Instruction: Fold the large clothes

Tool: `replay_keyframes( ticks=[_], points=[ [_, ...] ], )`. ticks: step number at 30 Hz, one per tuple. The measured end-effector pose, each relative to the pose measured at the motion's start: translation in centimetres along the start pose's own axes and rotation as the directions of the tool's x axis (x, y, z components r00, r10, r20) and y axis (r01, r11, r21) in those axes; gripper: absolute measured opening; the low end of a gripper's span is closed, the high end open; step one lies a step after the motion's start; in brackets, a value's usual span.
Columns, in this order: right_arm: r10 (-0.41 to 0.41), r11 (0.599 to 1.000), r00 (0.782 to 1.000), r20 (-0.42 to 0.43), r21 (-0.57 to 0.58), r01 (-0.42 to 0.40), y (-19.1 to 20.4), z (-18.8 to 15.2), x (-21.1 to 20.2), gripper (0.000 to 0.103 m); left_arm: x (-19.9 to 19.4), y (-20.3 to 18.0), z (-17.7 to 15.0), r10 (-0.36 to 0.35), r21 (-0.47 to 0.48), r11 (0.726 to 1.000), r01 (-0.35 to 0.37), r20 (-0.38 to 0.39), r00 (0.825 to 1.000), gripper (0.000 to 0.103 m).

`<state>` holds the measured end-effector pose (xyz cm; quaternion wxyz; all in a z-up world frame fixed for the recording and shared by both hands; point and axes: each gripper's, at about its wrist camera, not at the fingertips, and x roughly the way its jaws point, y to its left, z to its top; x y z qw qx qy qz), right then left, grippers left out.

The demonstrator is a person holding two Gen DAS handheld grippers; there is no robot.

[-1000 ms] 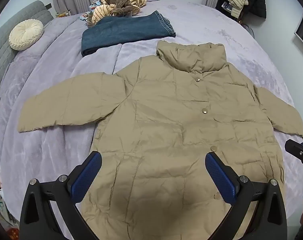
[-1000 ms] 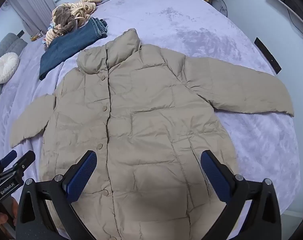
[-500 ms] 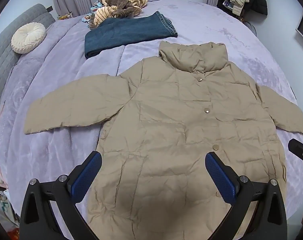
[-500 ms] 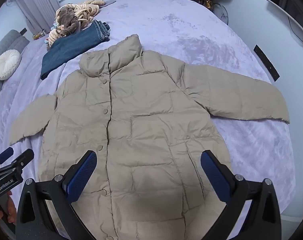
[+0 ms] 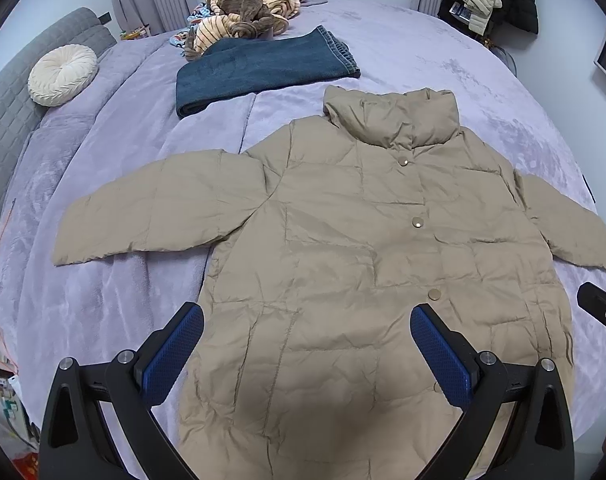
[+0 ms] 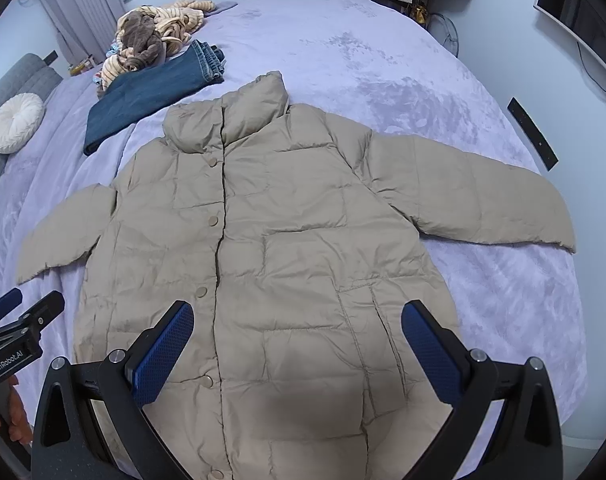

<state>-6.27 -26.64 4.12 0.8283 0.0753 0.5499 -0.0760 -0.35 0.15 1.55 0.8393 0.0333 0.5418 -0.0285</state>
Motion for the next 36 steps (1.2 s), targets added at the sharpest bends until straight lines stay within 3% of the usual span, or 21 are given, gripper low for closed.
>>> replay_keyframes(
  ticks=[36],
  points=[
    [-0.001,1.000,1.000,0.017,-0.012,0.001,0.05,-0.24,-0.96,0.103,-1.06,0.34,-0.49,0.015,-0.005,1.000,-0.015,0.011,1.000,0.103]
  ],
)
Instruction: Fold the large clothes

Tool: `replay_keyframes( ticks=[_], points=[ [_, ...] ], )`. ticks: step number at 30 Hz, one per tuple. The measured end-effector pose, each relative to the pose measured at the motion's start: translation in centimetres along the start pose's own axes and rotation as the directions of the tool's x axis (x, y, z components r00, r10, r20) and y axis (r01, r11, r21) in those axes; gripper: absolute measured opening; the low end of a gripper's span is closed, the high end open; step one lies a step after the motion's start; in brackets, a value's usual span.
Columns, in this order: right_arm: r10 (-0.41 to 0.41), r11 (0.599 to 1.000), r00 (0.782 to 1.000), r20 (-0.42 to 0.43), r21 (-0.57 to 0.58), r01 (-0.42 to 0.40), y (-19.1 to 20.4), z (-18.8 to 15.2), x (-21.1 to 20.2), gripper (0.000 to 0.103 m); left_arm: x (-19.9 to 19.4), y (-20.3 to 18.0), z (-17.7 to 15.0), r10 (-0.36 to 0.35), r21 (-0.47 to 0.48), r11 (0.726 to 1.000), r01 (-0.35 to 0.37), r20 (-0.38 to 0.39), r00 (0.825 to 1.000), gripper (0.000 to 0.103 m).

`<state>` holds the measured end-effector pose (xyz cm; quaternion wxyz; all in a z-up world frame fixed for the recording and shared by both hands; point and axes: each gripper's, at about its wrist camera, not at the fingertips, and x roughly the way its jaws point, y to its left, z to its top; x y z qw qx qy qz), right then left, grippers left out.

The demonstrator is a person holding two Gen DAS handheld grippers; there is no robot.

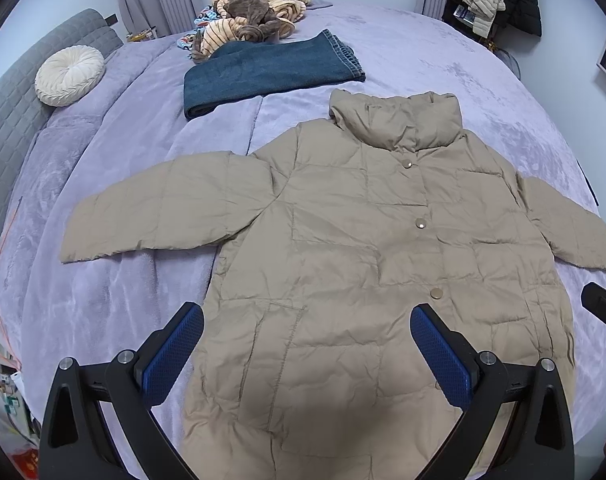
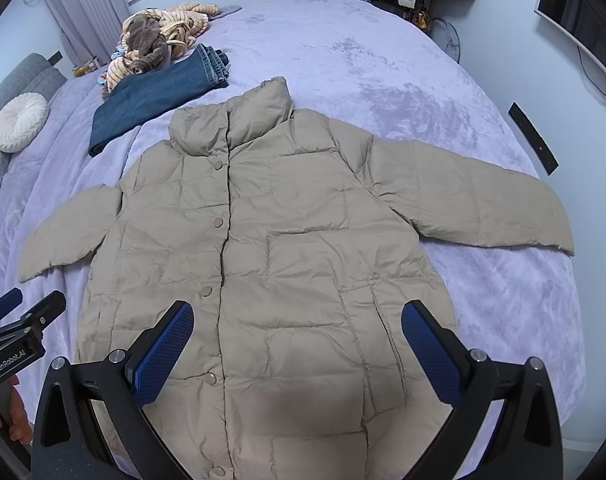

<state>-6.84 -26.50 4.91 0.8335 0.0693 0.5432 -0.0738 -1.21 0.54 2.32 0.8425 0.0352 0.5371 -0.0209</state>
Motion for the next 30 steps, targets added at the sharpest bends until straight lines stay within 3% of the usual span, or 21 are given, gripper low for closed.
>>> replay_keyframes(
  ticks=[30],
  points=[
    [-0.004,1.000,1.000,0.003,-0.004,0.004,0.41,0.13,-0.10,0.103,0.04,0.32,0.08,0.002,-0.003,1.000,-0.002,-0.001,1.000,0.103]
  ],
)
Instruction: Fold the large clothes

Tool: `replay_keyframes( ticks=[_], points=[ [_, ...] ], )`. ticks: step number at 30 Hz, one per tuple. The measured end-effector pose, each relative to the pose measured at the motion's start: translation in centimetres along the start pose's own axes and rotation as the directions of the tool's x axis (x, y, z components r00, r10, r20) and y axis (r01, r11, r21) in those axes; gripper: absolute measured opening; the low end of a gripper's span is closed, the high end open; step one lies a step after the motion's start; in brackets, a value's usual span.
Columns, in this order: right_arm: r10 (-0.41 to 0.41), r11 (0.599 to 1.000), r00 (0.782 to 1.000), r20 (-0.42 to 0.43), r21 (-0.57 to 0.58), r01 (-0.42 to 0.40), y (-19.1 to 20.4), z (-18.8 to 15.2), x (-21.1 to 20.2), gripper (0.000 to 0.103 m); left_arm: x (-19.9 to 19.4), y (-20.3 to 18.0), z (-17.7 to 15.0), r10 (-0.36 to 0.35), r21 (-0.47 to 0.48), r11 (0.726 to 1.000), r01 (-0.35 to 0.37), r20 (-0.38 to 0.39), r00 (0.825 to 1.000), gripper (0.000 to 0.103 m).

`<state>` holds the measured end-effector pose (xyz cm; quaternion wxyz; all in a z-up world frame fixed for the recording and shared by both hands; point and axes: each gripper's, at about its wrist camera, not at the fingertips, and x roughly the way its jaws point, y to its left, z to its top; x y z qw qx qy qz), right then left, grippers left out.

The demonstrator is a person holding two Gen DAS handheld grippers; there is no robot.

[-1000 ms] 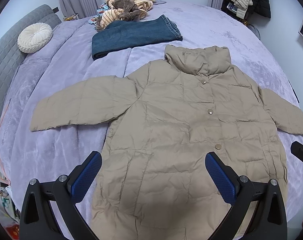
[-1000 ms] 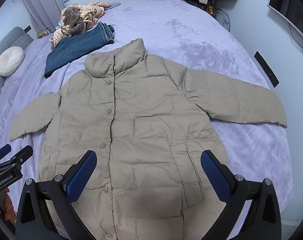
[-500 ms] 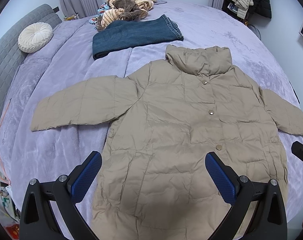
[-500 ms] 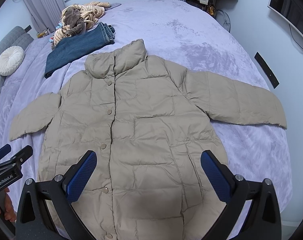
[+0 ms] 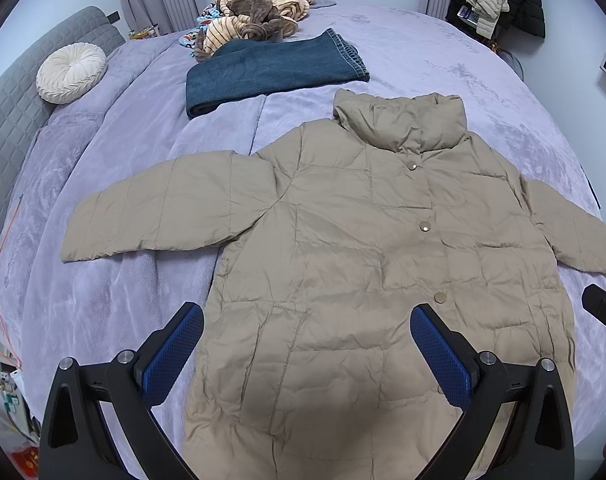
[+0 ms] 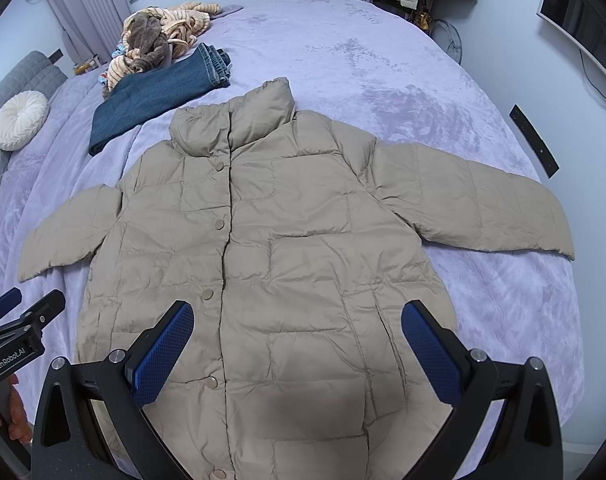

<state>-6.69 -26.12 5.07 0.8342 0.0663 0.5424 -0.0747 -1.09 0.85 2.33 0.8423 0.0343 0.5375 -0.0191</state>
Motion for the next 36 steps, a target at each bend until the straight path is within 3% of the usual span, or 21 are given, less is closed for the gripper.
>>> replay_keyframes(
  ticks=[36],
  points=[
    [0.002,1.000,1.000,-0.006,-0.005,-0.002,0.35,0.35,0.35,0.103,0.87,0.59,-0.12,-0.001,-0.002,1.000,0.001,-0.012,1.000,0.103]
  ],
)
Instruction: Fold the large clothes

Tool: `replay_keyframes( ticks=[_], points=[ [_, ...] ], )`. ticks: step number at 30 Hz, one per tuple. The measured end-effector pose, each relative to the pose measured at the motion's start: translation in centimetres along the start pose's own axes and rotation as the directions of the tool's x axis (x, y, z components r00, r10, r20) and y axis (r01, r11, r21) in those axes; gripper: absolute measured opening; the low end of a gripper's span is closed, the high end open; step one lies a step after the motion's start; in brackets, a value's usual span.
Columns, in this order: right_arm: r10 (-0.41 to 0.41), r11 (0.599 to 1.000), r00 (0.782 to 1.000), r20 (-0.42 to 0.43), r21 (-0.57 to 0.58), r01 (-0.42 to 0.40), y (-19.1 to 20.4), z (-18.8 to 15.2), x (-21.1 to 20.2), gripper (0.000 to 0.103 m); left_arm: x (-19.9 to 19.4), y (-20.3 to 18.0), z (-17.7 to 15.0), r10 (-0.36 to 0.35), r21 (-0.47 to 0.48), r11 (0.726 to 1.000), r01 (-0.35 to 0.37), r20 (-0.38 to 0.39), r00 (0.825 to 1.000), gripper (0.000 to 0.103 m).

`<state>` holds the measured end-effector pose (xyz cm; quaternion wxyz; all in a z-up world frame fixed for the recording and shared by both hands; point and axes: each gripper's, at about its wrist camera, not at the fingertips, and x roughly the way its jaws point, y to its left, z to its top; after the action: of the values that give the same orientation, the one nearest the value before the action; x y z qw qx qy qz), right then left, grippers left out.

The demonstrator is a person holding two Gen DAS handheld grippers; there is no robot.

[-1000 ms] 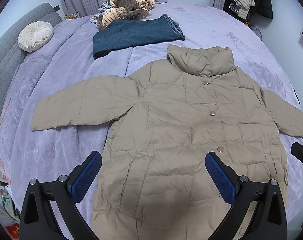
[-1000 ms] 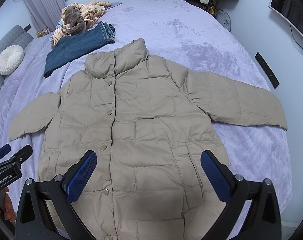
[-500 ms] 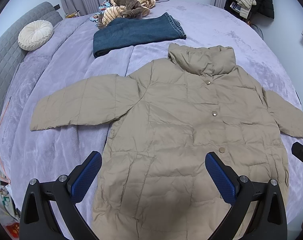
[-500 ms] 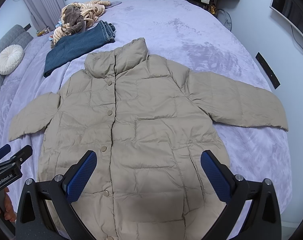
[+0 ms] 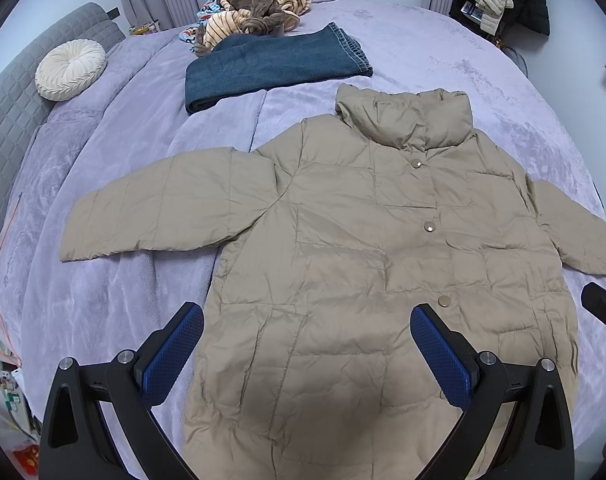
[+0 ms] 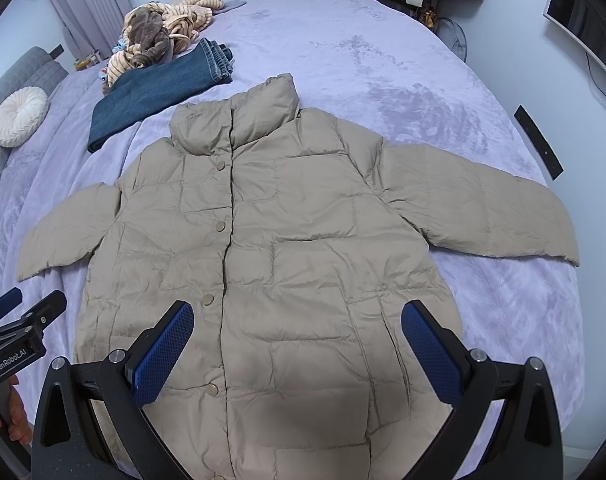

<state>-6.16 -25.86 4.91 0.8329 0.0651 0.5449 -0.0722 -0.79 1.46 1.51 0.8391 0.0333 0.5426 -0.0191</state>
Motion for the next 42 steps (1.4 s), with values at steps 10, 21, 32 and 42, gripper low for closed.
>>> replay_keyframes(
  ticks=[10,21,32,42],
  points=[
    [0.002,1.000,1.000,-0.003,0.000,-0.002,0.1,0.1,0.2,0.103,0.6,-0.3,0.2,0.001,0.000,1.000,-0.001,-0.009,1.000,0.103],
    [0.003,1.000,1.000,-0.004,-0.001,-0.003,-0.1,0.3,0.3,0.103,0.7,-1.5,0.7,0.016,0.004,1.000,-0.016,-0.020,1.000,0.103],
    [0.045,0.999,0.998,-0.032,-0.013,-0.046,-0.4,0.6,1.7,0.103,0.6,-2.5,1.2,0.025,-0.022,0.999,-0.026,-0.045,0.999,0.103],
    [0.184,0.979,0.978,-0.095,-0.072,-0.191,0.9,1.7,3.8,0.103,3.7,3.8,0.4,-0.167,-0.296,0.944,0.143,-0.055,0.984,0.103]
  ],
)
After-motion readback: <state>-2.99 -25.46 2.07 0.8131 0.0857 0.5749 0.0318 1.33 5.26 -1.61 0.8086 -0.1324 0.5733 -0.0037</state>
